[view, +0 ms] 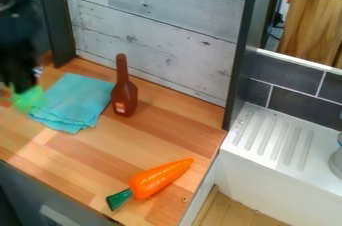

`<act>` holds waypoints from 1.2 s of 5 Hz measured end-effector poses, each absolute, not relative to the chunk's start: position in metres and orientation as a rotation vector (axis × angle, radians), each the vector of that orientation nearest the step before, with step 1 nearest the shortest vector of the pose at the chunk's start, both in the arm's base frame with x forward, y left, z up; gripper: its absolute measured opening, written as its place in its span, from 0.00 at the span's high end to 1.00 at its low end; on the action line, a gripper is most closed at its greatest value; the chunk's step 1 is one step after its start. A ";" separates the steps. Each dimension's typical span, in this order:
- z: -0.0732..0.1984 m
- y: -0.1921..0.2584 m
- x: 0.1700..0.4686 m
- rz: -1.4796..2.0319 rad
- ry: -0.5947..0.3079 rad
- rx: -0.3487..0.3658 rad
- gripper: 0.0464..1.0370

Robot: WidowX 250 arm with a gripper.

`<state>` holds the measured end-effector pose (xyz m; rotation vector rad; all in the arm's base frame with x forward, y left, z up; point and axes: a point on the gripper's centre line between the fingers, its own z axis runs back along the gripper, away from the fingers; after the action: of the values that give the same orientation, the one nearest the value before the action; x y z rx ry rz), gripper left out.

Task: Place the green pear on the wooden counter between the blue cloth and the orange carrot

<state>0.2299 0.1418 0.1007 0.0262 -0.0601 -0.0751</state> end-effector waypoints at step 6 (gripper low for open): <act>0.040 0.066 0.236 -0.165 0.077 0.037 0.62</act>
<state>0.2356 0.0664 0.0397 0.0372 0.0771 -0.1649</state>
